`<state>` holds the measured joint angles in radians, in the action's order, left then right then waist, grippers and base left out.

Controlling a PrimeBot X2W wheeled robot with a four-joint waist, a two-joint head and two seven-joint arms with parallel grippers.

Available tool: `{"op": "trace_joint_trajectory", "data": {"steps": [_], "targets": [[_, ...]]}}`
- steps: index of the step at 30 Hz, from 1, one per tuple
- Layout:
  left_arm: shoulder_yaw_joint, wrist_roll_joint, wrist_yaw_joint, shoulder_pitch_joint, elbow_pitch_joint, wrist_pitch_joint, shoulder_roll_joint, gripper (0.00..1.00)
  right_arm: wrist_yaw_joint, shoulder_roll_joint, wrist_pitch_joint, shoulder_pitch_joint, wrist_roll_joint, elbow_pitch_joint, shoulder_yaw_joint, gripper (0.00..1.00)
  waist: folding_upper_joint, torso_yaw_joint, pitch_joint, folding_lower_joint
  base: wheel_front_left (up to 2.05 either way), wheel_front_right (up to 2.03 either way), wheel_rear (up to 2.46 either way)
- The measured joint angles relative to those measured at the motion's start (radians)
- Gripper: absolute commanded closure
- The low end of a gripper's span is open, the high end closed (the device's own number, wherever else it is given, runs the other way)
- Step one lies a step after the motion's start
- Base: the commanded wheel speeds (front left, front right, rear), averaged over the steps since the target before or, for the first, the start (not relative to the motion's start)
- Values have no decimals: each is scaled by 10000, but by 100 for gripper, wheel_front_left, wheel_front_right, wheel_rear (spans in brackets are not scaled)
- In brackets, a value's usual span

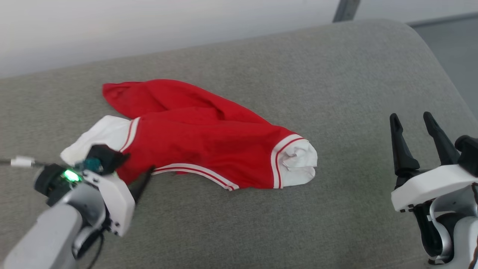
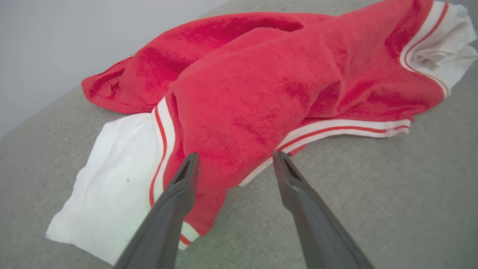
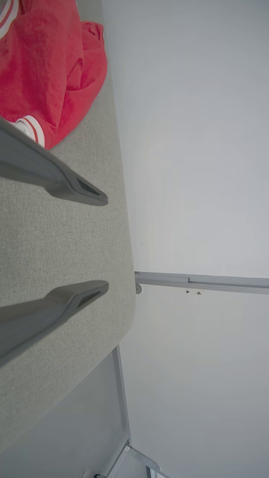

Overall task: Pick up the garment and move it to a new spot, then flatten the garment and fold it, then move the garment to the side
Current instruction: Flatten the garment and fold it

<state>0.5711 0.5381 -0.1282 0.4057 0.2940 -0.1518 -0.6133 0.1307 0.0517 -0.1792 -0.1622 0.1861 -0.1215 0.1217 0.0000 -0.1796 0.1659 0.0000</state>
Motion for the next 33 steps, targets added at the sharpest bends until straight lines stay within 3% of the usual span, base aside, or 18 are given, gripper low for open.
{"op": "trace_joint_trajectory", "data": {"steps": [8,10,12,22,30,33], "targets": [[510,-744,8,1333,2057,-546,-48,0,0,0,426,67,598,180,-347,0,0,-427,576,0,0,0,0],[660,-731,8,1732,2821,-725,211,1,0,-10,596,3,686,328,-529,0,0,-530,760,0,0,0,0],[750,-514,-2,2009,3218,-938,351,100,0,-8,713,-72,685,397,-658,0,0,-580,840,0,0,0,0],[1676,1158,23,2438,3321,-1588,387,100,0,-10,1097,-200,660,479,-631,0,0,-391,820,0,0,0,0],[2171,2324,8,1791,1778,-2685,-163,100,0,-13,1080,-222,242,115,-456,0,0,81,354,0,0,0,0],[2222,2640,205,1286,872,-3166,-357,100,0,-12,980,-154,169,-35,-359,0,0,295,120,0,0,0,0]]}}
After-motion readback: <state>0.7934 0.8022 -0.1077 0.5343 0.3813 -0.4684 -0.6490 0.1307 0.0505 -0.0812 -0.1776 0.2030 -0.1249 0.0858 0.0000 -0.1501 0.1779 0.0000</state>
